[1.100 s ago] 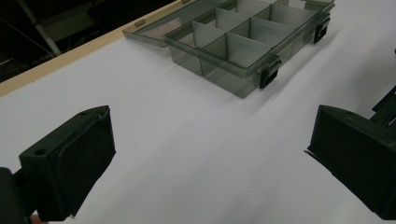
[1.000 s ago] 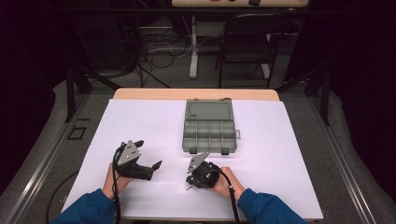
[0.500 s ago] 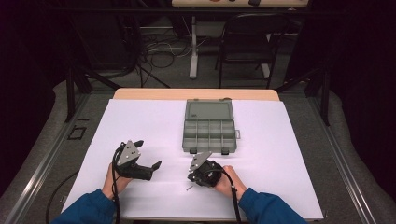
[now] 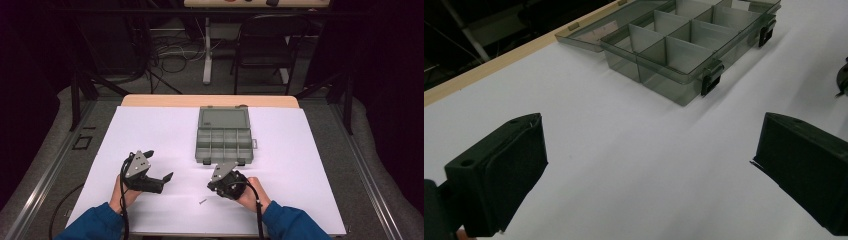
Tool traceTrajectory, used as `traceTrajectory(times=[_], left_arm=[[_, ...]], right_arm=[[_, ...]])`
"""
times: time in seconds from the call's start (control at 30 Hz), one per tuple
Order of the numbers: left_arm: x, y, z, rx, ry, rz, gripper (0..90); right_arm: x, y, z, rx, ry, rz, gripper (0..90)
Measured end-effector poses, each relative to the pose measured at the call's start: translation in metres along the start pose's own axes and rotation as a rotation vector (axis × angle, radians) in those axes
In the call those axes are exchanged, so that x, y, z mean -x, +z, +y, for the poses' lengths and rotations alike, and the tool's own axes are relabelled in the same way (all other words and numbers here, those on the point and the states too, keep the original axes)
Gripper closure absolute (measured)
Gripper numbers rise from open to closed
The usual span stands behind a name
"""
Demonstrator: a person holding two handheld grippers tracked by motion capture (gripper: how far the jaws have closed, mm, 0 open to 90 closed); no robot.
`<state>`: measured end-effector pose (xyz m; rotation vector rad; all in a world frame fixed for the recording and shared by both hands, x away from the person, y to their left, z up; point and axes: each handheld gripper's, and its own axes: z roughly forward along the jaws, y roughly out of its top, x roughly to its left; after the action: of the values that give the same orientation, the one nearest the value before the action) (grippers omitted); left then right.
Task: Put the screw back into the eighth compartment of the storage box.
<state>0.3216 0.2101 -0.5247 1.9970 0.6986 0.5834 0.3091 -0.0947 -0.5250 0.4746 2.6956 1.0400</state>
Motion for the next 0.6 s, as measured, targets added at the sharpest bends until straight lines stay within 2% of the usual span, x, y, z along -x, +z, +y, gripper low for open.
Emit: traceTrajectory(times=[0.03,0.37,0.6], left_arm=[[-0.001,0.0,0.0,0.005,-0.006,0.009,0.0],[0.0,0.0,0.0,0.001,-0.003,0.001,0.0],[0.0,0.0,0.0,0.0,-0.004,-0.001,0.0]], right_arm=[[0.001,-0.003,-0.001,0.0,0.002,-0.002,88.4],[0.011,-0.024,-0.009,0.022,0.03,-0.059,88.4],[0.018,-0.033,-0.011,0.033,0.048,-0.087,88.4]])
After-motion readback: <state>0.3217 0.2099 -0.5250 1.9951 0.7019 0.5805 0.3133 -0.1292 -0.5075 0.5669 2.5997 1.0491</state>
